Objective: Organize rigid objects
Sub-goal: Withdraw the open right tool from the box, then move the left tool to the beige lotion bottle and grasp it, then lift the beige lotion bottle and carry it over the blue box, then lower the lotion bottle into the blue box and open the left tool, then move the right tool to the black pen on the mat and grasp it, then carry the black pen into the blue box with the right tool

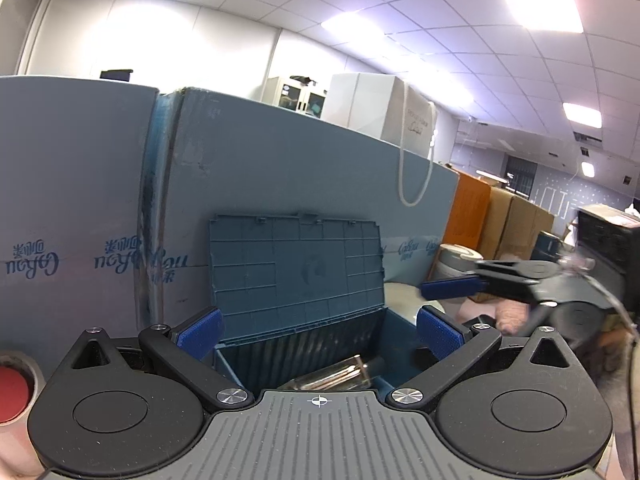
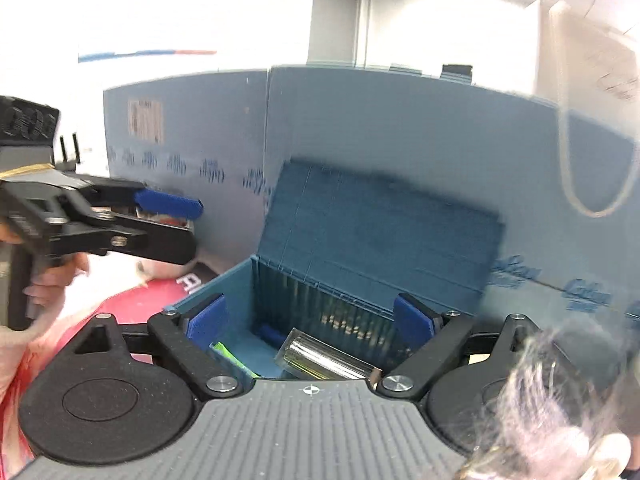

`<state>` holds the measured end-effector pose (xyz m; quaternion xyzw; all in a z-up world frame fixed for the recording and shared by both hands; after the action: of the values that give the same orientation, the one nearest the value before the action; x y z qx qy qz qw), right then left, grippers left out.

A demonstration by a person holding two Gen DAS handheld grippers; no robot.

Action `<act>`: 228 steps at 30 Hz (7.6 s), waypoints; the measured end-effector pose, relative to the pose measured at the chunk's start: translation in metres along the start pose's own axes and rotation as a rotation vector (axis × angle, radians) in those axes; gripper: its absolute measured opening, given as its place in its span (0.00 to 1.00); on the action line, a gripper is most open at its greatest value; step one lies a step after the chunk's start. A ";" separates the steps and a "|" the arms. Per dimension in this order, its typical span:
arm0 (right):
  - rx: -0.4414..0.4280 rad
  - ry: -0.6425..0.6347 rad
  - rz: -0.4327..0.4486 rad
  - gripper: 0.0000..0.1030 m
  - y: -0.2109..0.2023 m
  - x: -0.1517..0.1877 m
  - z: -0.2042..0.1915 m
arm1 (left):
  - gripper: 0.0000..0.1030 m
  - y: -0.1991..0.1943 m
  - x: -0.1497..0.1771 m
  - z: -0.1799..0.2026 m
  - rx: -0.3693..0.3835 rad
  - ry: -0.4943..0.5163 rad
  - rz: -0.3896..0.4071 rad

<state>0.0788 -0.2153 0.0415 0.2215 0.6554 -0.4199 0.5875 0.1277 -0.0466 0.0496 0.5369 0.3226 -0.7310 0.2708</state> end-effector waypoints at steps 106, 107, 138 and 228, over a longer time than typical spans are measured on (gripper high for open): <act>0.407 0.941 0.572 1.00 -0.176 0.142 0.074 | 0.41 0.060 0.030 0.140 0.386 0.263 -0.203; 0.384 0.957 0.569 1.00 -0.170 0.138 0.069 | 0.41 0.057 0.023 0.129 0.353 0.270 -0.188; 0.219 0.998 0.497 1.00 -0.118 0.129 0.043 | 0.44 0.127 0.059 0.044 0.206 0.492 -0.517; 0.357 0.607 0.204 0.09 -0.010 -0.007 0.037 | 1.00 0.005 0.016 -0.019 -0.029 0.002 -0.073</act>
<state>0.0939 -0.2495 0.0531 0.4993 0.6909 -0.3819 0.3571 0.1387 -0.0357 0.0291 0.5215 0.3529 -0.7351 0.2513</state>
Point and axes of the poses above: each gripper's, at about its wrist camera, not at the fingertips, and y roughly the way its jaws point, z to its right, x to its underside, the point moved 8 cm from there along y, roughly the way its jaws point, and after that the axes turned 7 degrees about z, right-handed, at the moved point
